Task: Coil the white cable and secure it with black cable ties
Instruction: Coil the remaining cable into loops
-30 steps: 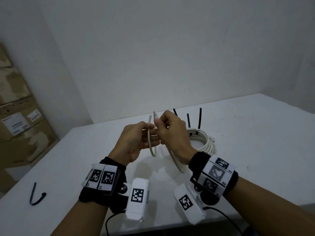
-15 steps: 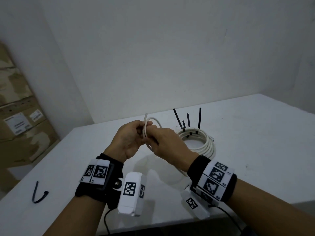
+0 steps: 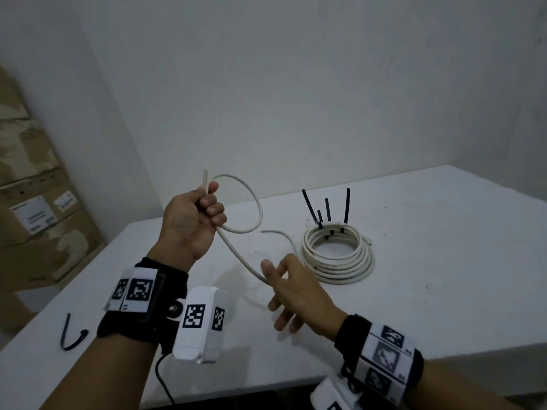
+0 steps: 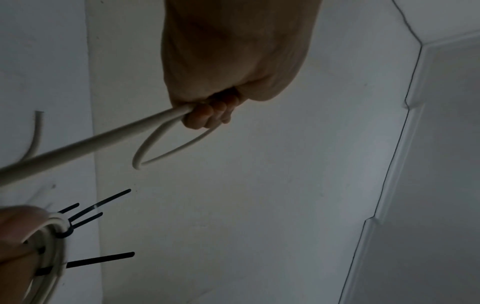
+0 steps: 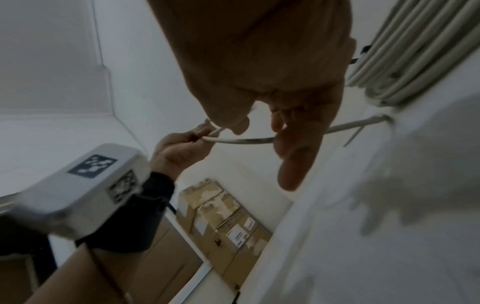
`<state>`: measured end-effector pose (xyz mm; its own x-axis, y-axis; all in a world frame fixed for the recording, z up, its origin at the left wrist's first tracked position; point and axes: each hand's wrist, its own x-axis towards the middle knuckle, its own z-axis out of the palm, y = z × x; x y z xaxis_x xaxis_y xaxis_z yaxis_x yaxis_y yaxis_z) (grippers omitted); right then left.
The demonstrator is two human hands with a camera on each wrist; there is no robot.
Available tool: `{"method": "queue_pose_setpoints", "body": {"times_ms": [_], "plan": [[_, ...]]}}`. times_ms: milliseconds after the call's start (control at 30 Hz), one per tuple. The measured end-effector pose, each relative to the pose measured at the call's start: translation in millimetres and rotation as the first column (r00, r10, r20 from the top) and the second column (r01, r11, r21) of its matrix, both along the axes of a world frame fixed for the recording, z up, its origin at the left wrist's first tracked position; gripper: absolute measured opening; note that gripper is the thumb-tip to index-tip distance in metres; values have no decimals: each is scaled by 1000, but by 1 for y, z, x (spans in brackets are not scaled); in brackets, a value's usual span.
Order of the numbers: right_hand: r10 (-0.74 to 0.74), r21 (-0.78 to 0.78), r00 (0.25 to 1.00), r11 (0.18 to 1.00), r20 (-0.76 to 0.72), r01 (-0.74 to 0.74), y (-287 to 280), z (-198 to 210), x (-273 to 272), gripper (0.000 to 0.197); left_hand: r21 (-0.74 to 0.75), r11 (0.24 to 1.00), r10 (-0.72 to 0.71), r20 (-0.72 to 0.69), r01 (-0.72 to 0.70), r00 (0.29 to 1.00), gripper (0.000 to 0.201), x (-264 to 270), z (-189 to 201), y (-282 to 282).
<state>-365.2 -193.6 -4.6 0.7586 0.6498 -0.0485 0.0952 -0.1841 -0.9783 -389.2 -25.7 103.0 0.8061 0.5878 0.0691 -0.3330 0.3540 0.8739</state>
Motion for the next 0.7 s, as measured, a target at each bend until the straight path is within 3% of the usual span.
{"method": "queue_pose_setpoints", "body": {"times_ms": [100,200,300,367,500,700], "plan": [[-95,158,939,975,-330,154,13,-14,15,42,-20,1000,4,2,-4,1000,26,-10,-2,7],[-110,286,761,885,-639,368,33,-21,33,10,-30,999,12,-30,-13,999,25,-21,-4,15],[-60,325,628,815,-776,480,49,-16,43,22,-38,999,14,-102,-18,995,26,-35,-10,25],[-46,343,650,820,-759,458,57,-10,44,24,-62,998,-15,-158,6,987,26,-45,-17,32],[-41,371,778,863,-627,344,66,5,38,27,-110,991,-102,-221,79,970,26,-60,-28,42],[30,406,895,898,-446,172,65,22,28,35,-21,990,-140,-295,140,945,27,-64,-36,43]]}}
